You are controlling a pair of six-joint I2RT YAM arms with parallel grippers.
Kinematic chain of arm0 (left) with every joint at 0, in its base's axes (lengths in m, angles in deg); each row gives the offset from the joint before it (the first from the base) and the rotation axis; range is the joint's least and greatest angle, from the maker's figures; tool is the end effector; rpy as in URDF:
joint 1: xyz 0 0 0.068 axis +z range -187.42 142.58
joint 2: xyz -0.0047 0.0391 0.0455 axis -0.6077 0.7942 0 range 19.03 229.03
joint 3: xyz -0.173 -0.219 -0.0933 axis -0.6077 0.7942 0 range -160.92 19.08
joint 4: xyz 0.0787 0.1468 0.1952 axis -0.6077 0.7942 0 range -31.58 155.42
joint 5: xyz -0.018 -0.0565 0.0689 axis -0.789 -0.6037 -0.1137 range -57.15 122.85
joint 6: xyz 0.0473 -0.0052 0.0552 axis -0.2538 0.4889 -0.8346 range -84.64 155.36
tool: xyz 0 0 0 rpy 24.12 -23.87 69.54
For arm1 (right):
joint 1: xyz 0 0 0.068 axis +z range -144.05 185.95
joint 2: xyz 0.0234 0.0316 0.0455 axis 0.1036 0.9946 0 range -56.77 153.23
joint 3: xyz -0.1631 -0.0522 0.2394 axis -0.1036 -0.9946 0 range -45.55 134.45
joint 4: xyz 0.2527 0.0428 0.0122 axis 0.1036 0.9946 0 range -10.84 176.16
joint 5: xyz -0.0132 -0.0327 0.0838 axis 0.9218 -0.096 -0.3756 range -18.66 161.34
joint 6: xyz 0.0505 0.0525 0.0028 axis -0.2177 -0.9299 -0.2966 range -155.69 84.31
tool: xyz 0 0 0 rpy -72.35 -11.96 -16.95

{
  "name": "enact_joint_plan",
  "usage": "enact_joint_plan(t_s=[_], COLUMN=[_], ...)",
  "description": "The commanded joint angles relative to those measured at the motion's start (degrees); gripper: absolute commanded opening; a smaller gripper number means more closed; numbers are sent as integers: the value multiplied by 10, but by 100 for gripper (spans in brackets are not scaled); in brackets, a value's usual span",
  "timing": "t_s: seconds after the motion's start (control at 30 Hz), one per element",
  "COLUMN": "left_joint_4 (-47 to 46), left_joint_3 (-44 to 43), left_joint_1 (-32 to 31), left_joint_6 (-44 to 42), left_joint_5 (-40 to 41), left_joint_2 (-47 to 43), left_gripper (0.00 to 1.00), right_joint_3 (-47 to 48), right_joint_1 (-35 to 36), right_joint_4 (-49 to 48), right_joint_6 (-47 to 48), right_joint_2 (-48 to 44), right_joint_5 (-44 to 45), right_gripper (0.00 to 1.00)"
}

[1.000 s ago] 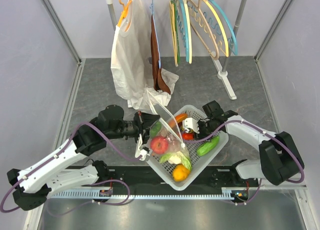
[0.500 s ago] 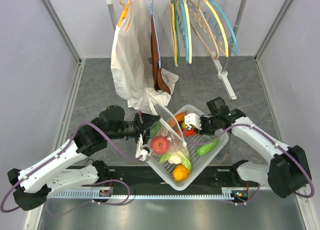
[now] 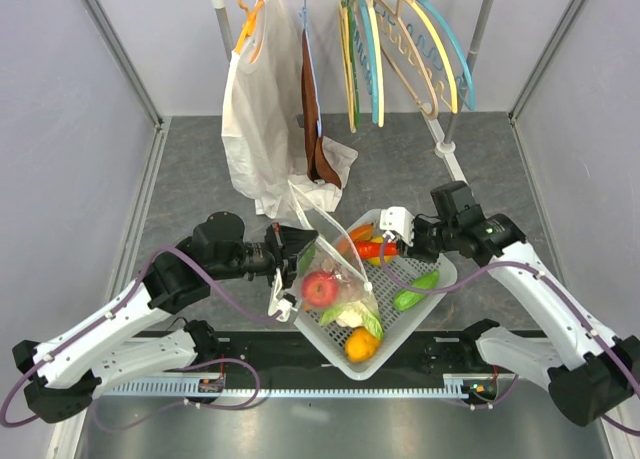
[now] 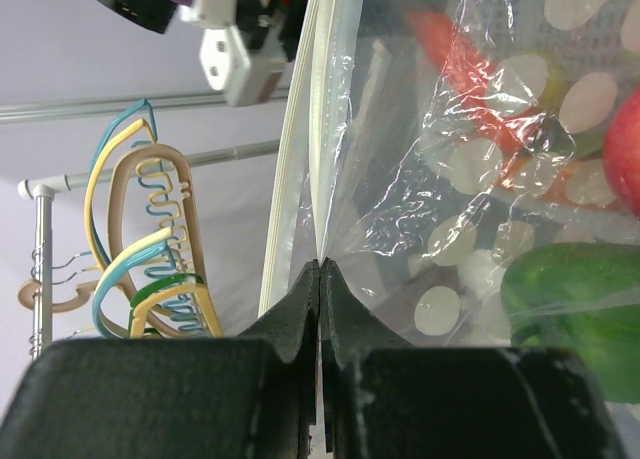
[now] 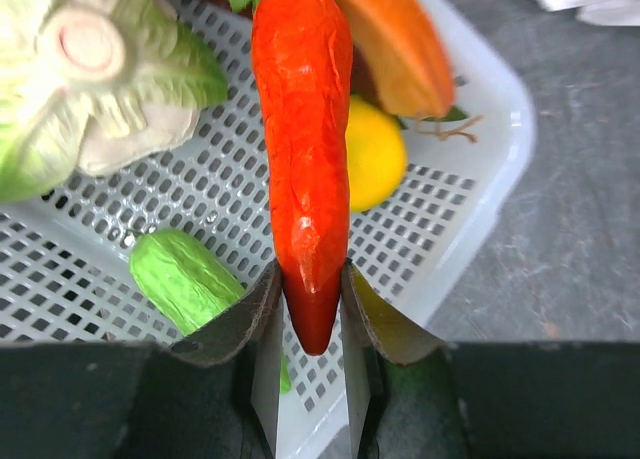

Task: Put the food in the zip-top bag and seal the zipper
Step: Pick up the fake vegetable from the bin, then place the fake vegetable in the zipper food storage bag.

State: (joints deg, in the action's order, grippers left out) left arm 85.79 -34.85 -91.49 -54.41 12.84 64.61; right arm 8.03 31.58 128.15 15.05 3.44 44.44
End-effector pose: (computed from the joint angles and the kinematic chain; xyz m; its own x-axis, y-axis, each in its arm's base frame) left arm 0.0842 -0.1516 0.3693 0.9499 0.2905 -0.1153 0.1950 -0.2627 0.9450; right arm 0.1643 0.1091 0.2881 0.0062 -0.7630 -0.6464 -0.9660 0.1624 -0.2010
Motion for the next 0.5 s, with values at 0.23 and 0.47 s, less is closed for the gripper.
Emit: enact_joint_plan(t_s=[0.23, 0.47], left_joint_4=[-8, -7], left_joint_3=[14, 11], left_joint_1=[2, 2], left_joint_6=[18, 10], left_joint_5=[-6, -9], left_joint_2=[-12, -4], left_gripper=[2, 2], right_joint_3=[125, 209], right_joint_1=[-2, -1], right_joint_4=[8, 9], right_joint_6=[-177, -237], right_joint_2=[-39, -40], right_joint_5=[-37, -67], right_gripper=[9, 7])
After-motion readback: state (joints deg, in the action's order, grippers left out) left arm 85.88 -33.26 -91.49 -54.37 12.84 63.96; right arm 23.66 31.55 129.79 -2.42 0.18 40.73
